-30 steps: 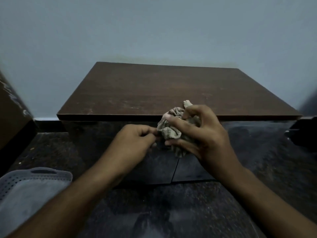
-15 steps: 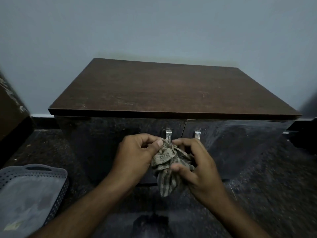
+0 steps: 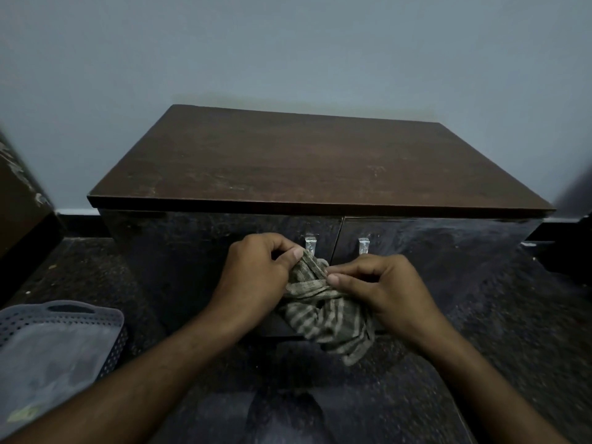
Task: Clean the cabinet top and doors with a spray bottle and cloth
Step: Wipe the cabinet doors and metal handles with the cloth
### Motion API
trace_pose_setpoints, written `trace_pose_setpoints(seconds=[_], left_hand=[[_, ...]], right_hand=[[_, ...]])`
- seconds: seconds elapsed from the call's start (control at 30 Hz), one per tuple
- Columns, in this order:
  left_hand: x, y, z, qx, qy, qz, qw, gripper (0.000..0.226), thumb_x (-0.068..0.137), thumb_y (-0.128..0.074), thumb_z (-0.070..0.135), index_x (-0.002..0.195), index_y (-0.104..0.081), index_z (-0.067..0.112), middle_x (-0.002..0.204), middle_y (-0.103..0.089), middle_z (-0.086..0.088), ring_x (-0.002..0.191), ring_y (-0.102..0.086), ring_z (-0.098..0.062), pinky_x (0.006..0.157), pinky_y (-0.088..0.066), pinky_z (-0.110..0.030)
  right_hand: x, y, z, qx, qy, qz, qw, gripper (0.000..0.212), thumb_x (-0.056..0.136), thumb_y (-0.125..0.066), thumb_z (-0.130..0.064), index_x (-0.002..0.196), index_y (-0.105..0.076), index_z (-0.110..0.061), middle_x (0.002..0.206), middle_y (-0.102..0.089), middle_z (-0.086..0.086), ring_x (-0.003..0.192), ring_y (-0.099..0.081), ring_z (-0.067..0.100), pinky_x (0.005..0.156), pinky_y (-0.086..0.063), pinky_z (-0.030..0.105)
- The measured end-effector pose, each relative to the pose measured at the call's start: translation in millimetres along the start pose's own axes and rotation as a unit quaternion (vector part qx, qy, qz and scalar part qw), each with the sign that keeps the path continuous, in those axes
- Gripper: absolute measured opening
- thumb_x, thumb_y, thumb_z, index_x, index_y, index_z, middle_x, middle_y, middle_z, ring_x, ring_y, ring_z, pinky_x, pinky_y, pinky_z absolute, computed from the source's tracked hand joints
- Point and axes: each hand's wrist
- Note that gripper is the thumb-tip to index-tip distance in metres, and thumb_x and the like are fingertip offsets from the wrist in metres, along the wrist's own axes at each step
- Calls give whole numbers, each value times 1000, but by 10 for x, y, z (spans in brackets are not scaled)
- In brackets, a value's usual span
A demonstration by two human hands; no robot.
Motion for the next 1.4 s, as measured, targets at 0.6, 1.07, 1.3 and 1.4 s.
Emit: trace_pose_setpoints(seconds=[0.6, 1.07, 1.3, 1.4], left_hand=[[-91, -50, 70, 100, -132, -169, 972, 29, 79, -69, 53, 101, -68, 35, 84, -65, 19, 82, -59, 6, 75, -53, -25], [-22, 68, -101, -12, -50, -154, 987, 3, 80, -77, 31, 80, -79, 29, 74, -74, 17, 72, -69, 6, 66, -55, -18], [-36, 92, -134, 30, -130, -171, 976, 27, 88, -67, 17, 111, -74, 30, 107, -71, 20, 101, -60, 13, 92, -49, -16], [-35, 157, -126, 44, -163, -65, 983, 21, 86, -67, 17, 103, -77, 25, 99, -73, 17, 95, -62, 12, 87, -47, -9]], right_hand=[[-12, -14, -107, -14, -25, -2, 1000, 41, 93, -65, -30, 71, -61, 5, 57, -53, 22, 53, -43, 19, 52, -35, 32], [-208, -182, -50, 330, 35, -23, 943, 32, 82, -72, -14, 106, -71, 7, 115, -62, 22, 112, -60, 37, 97, -48, 49], [-219, -846, 327, -74, 200, 305, 928, 46, 91, -59, -24, 129, -61, 1, 141, -53, 10, 134, -49, 15, 107, -42, 26], [-67, -928, 399, -168, 248, 349, 888, 45, 95, -52, -14, 133, -53, 10, 147, -46, 21, 142, -41, 25, 116, -35, 36]])
Point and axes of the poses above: each hand's wrist, its own x-axis towards the middle knuckle, its own y-axis out of the back of the hand, z = x × y
